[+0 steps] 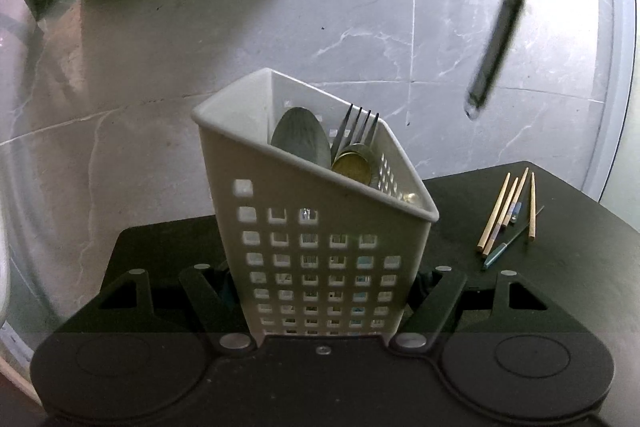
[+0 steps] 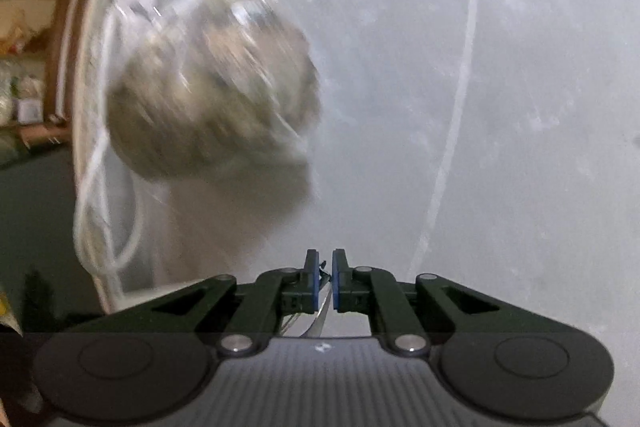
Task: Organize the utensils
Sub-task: 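Lift the peeler with the right gripper and release it into the basket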
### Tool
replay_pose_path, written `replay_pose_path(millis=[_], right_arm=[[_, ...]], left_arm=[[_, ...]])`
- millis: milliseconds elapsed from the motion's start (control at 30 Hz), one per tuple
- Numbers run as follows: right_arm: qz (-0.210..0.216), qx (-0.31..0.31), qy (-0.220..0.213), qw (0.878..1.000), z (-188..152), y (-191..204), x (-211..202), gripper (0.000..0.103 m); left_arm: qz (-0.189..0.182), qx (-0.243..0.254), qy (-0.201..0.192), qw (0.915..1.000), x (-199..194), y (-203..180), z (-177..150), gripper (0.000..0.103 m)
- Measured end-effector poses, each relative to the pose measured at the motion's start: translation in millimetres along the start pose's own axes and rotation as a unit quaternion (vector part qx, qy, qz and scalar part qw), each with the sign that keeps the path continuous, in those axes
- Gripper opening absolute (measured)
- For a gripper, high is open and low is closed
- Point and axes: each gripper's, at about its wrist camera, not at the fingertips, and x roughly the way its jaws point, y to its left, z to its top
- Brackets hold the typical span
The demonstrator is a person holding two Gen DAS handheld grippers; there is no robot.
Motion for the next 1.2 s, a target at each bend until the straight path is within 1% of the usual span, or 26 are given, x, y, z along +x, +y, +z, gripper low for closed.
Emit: replay_pose_path(millis=[67,200,300,467,667,733,767,800,833,867,900,967,1033,1067,1133,1200], right_arm=[[0.024,-0.001,-0.015,1.0,15,12,-1,0.007],[0.072,-0.007,-0.04,0.997,32,34,5,0.007],[0.109,-0.008,-0.039,0.993,34,48,16,0.007],[0.154,-0.004,0.006,0.988,18,68,46,0.007],[0.177,0.006,0.07,0.982,-8,80,77,0.008],[0.181,0.011,0.087,0.98,-16,83,84,0.01],[0.18,0.017,0.092,0.979,-20,84,86,0.021],[0.181,0.026,0.096,0.978,-23,83,88,0.04],[0.187,0.036,0.09,0.978,-25,80,87,0.051],[0.192,0.051,0.077,0.977,-27,75,85,0.064],[0.193,0.064,0.066,0.977,-28,69,81,0.07],[0.182,0.093,0.044,0.978,-30,51,75,0.073],[0.163,0.124,0.028,0.978,-34,31,72,0.086],[0.146,0.146,0.022,0.978,-38,17,72,0.096],[0.105,0.174,0.025,0.979,-52,-6,77,0.097],[0.07,0.196,0.048,0.977,-74,-27,90,0.098]], left_arm=[[-0.001,0.0,-0.001,1.0,-1,1,-1,0.076],[0.0,0.0,-0.002,1.0,-1,0,-1,0.076],[0.0,0.0,-0.002,1.0,-1,-1,-1,0.076],[0.002,0.0,-0.002,1.0,-1,-2,-1,0.076],[0.004,-0.002,-0.003,1.0,0,-2,-1,0.076],[0.005,-0.003,-0.003,1.0,0,-3,-1,0.076],[0.006,-0.003,-0.002,1.0,1,-3,-1,0.076],[0.006,-0.003,-0.002,1.0,1,-3,-1,0.076],[0.006,-0.003,-0.002,1.0,1,-3,-1,0.076],[0.006,-0.004,-0.003,1.0,1,-3,-1,0.076],[0.005,-0.005,-0.002,1.0,1,-3,-1,0.076],[0.006,-0.006,-0.002,1.0,1,-2,-1,0.076],[0.005,-0.006,-0.001,1.0,1,-2,-1,0.076],[0.005,-0.006,-0.001,1.0,2,-2,-1,0.076],[0.006,-0.007,0.0,1.0,2,-2,0,0.076],[0.006,-0.006,0.002,1.0,2,-2,0,0.076]])
